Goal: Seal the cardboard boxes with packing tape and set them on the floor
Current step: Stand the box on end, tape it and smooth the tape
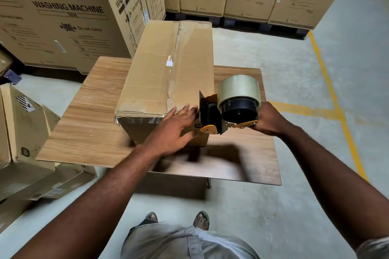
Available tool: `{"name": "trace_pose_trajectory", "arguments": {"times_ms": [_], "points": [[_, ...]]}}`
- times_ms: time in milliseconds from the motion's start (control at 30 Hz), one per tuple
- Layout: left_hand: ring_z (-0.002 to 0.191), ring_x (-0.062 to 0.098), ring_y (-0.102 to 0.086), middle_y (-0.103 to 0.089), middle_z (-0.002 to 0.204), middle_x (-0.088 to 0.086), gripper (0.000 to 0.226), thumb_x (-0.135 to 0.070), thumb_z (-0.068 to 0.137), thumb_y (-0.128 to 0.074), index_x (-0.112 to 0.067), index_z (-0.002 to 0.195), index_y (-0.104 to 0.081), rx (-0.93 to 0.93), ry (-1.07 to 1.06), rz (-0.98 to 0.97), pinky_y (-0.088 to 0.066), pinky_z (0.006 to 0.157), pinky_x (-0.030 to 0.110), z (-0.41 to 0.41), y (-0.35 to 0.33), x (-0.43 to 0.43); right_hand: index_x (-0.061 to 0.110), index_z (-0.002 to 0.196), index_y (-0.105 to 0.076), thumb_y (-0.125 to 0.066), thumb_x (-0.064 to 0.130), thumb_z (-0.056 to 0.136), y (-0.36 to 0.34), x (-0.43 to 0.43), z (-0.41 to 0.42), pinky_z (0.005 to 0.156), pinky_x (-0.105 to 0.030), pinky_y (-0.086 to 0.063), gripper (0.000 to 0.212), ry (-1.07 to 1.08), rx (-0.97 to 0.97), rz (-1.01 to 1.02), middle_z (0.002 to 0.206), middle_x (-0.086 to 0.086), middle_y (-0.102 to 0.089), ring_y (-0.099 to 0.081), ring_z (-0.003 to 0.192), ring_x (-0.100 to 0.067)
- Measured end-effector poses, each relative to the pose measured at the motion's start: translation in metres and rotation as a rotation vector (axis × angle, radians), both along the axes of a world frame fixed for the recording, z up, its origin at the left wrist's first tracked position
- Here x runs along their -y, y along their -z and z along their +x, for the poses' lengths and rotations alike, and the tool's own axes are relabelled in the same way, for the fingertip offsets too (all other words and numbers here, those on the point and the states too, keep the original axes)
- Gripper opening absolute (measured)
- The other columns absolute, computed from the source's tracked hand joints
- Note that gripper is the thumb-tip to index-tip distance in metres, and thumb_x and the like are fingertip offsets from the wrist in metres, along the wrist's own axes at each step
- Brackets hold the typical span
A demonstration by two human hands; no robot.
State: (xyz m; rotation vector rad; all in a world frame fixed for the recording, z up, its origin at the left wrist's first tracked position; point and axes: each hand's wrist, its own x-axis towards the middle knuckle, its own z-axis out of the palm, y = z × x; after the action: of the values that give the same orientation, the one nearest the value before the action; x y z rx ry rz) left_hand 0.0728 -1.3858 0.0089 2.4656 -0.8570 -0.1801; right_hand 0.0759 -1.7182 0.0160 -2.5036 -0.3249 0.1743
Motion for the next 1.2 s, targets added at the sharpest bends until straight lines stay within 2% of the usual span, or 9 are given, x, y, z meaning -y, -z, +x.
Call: {"name": "trace_pose_trajectory", "arguments": {"times_ms": [300, 467, 533, 700, 833, 967, 1033, 1100, 1200], "points": [[0.149, -0.005, -0.003, -0.015, 0.161, -0.021, 0.066, -0.049, 0.095, -0.05, -0.033, 0.155, -0.027, 0.034, -0.007, -0.003, -0.004, 0.125, 0.039, 0.001, 0.007, 0.0, 0.011, 0.075, -0.071, -0.058, 0.047, 0.064, 0.0, 0.056, -0.015, 0.063, -0.045, -0.055, 0.039, 0.087, -0.017, -0.107, 0.071, -0.009, -0.069, -0.069, 0.075, -0.03], [0.149, -0.005, 0.0, -0.011, 0.162, -0.021, 0.068, -0.049, 0.095, -0.049, -0.033, 0.156, -0.023, 0.021, 0.005, 0.023, 0.0, 0.124, 0.037, 0.0, 0.005, 0.0, 0.015, 0.066, -0.067, -0.054, 0.044, 0.065, 0.004, 0.069, -0.021, 0.06, -0.036, -0.05, 0.032, 0.109, -0.058, -0.188, 0.067, -0.008, -0.068, -0.068, 0.073, -0.03], [0.149, -0.005, 0.001, -0.01, 0.162, -0.021, 0.07, -0.051, 0.094, -0.049, -0.033, 0.156, -0.022, 0.02, 0.006, 0.033, 0.001, 0.124, 0.036, 0.0, 0.005, 0.001, 0.021, 0.055, -0.06, -0.056, 0.035, 0.066, 0.001, 0.053, -0.021, 0.056, -0.031, -0.042, 0.018, 0.08, -0.071, -0.24, 0.061, -0.01, -0.064, -0.067, 0.07, -0.026], [0.149, -0.005, 0.003, -0.008, 0.162, -0.022, 0.072, -0.05, 0.093, -0.051, -0.033, 0.157, -0.021, 0.008, -0.02, 0.02, 0.007, 0.123, 0.034, -0.002, 0.008, 0.003, 0.031, 0.048, -0.036, -0.052, 0.034, 0.068, -0.002, 0.012, -0.014, 0.055, -0.029, -0.028, 0.025, -0.028, -0.109, -0.253, 0.059, -0.012, -0.051, -0.048, 0.064, -0.02], [0.149, -0.005, 0.002, -0.008, 0.16, -0.024, 0.072, -0.048, 0.094, -0.053, -0.034, 0.156, -0.021, 0.0, -0.042, 0.011, 0.009, 0.121, 0.032, -0.004, 0.008, 0.005, 0.03, 0.05, -0.041, -0.053, 0.037, 0.066, 0.011, 0.015, -0.015, 0.058, -0.029, -0.032, 0.021, 0.033, -0.163, -0.226, 0.057, -0.003, -0.045, -0.051, 0.065, -0.022], [0.149, -0.004, 0.001, -0.01, 0.162, -0.022, 0.072, -0.047, 0.094, -0.054, -0.033, 0.156, -0.022, 0.002, -0.039, 0.013, 0.006, 0.123, 0.035, -0.002, 0.009, 0.004, 0.024, 0.057, -0.054, -0.054, 0.051, 0.064, 0.037, 0.025, -0.021, 0.057, -0.028, -0.041, 0.027, 0.086, -0.283, -0.252, 0.064, -0.003, -0.058, -0.056, 0.065, -0.02], [0.15, -0.004, 0.001, -0.01, 0.162, -0.021, 0.072, -0.047, 0.093, -0.053, -0.033, 0.157, -0.022, -0.001, -0.041, 0.018, 0.005, 0.123, 0.037, -0.002, 0.009, 0.004, 0.017, 0.059, -0.058, -0.063, 0.037, 0.072, 0.057, 0.029, -0.03, 0.056, -0.028, -0.044, 0.026, 0.155, -0.376, -0.287, 0.06, -0.003, -0.058, -0.057, 0.063, -0.02], [0.15, -0.004, 0.002, -0.01, 0.162, -0.021, 0.072, -0.047, 0.094, -0.053, -0.033, 0.157, -0.022, -0.001, -0.043, 0.024, 0.005, 0.123, 0.037, -0.003, 0.01, 0.005, 0.014, 0.058, -0.06, -0.067, 0.021, 0.078, 0.081, 0.028, -0.043, 0.051, -0.026, -0.041, 0.023, 0.302, -0.463, -0.198, 0.055, -0.003, -0.058, -0.054, 0.055, -0.019], [0.15, -0.004, 0.002, -0.01, 0.163, -0.02, 0.071, -0.046, 0.095, -0.054, -0.032, 0.157, -0.022, 0.015, -0.038, 0.027, 0.006, 0.123, 0.035, -0.003, 0.01, 0.004, 0.013, 0.065, -0.065, -0.074, 0.021, 0.082, 0.105, 0.01, -0.061, 0.048, -0.025, -0.039, 0.021, 0.591, -0.551, 0.179, 0.058, -0.006, -0.06, -0.05, 0.048, -0.017]]}}
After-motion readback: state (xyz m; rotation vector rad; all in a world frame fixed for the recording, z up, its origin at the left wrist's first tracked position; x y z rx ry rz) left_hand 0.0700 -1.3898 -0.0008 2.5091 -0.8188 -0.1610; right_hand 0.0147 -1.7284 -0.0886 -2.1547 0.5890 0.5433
